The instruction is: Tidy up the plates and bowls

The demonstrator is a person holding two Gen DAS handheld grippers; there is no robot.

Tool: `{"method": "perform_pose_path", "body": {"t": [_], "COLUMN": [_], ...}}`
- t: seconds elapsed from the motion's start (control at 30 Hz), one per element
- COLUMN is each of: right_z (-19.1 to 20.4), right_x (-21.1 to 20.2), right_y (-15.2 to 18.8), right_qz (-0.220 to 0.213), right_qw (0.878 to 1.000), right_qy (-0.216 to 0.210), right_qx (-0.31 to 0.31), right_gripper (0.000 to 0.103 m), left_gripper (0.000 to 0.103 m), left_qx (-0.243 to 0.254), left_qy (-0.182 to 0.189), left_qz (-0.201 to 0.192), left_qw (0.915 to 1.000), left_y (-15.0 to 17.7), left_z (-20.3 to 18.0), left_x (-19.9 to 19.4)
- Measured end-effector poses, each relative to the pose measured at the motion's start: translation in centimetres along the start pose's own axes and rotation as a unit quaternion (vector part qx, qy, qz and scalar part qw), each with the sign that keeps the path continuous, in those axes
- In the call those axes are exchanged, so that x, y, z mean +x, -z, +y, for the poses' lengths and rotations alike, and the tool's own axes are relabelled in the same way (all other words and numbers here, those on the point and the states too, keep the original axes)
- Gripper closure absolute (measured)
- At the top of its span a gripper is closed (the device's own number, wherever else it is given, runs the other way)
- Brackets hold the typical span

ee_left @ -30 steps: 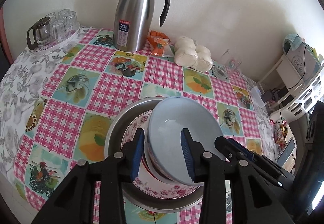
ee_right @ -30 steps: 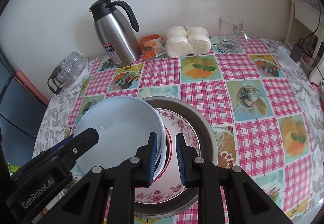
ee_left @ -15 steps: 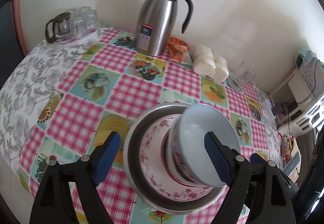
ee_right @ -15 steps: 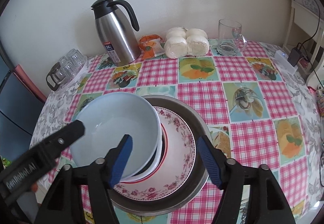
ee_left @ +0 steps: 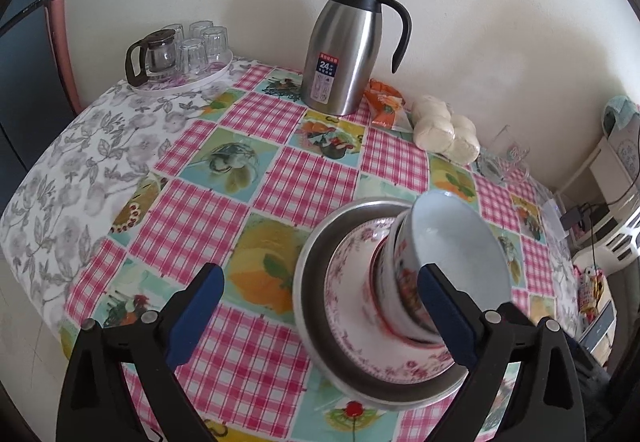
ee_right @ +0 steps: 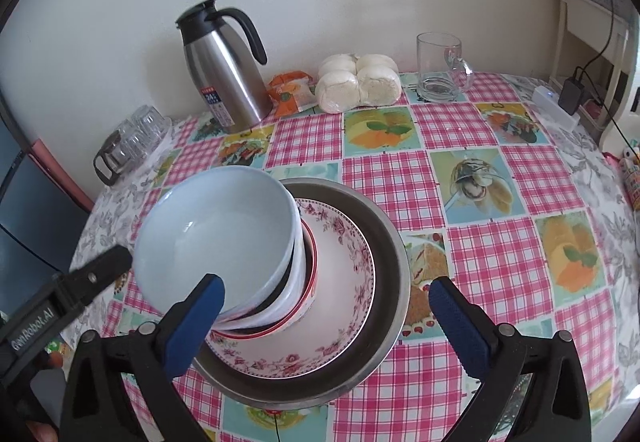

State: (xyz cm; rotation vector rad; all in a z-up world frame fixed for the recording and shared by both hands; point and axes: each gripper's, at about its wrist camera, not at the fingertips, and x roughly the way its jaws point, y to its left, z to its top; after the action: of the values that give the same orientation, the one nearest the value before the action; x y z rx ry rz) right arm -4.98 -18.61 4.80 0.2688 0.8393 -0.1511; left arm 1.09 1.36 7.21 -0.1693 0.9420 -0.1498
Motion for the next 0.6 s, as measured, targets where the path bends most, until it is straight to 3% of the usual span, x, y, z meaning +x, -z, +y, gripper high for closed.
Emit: {"method": "perform_pose_path", "body": {"t": [0.23, 0.6], "right_z": [-0.6, -1.2], "right_x": [-1.3, -1.6], "right_y": [1.5, 4.4], "right_qz": [-0.016, -0.001], "right_qw": [1.0, 1.0], "right_qy": [-0.008, 0.005], "right_qx": [0.009, 0.0], "right_gripper": [0.0, 0.0], "left_gripper": [0.005, 0.006], "left_qx": [0.02, 0.031], "left_qy": [-0.01, -0.04], "left_qz": [0.008, 0.024], "left_qw": [0.9997, 0.9984], "left_y": [1.9, 4.5], "left_z": [0.0, 0.4], "left_x": [-0.4, -0.8]}}
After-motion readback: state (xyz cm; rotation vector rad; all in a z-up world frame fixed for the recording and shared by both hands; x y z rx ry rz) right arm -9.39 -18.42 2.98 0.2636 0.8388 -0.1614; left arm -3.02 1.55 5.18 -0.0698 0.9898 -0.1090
